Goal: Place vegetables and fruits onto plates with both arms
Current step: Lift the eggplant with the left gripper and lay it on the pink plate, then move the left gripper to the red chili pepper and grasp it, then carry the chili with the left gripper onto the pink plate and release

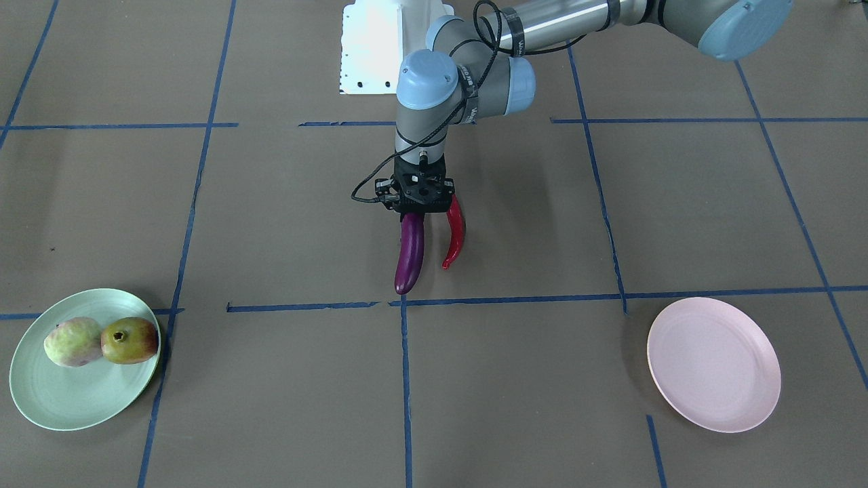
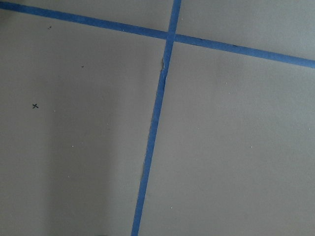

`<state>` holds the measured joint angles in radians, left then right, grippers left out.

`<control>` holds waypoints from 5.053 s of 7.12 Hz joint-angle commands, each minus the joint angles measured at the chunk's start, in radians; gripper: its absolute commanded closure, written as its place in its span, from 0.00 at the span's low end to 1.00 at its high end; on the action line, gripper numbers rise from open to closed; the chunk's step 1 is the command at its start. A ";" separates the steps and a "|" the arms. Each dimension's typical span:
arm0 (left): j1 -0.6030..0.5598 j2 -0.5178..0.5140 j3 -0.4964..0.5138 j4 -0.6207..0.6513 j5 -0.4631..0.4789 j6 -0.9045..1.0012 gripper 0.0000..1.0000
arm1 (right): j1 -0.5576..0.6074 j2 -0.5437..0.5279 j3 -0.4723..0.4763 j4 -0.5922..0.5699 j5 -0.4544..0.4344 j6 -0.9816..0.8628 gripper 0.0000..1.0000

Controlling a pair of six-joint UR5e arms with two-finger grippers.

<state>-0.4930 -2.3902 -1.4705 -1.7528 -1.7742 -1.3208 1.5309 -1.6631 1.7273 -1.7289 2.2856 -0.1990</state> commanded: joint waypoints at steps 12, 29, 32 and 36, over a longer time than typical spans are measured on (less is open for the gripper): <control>-0.590 0.344 0.366 -0.413 -0.370 0.532 0.00 | 0.000 0.000 0.000 0.000 0.002 0.000 0.00; 0.006 0.146 -0.155 0.139 -0.022 -0.106 1.00 | -0.002 0.000 -0.006 0.000 0.000 0.004 0.00; -0.316 0.238 -0.154 0.139 -0.204 -0.002 1.00 | -0.002 0.000 -0.008 0.000 0.002 0.004 0.00; -0.558 0.259 0.117 0.118 -0.218 0.438 1.00 | -0.002 0.000 -0.008 -0.001 0.002 0.004 0.00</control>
<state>-1.0023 -2.1312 -1.4409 -1.6274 -1.9904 -1.0044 1.5294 -1.6628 1.7196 -1.7297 2.2871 -0.1948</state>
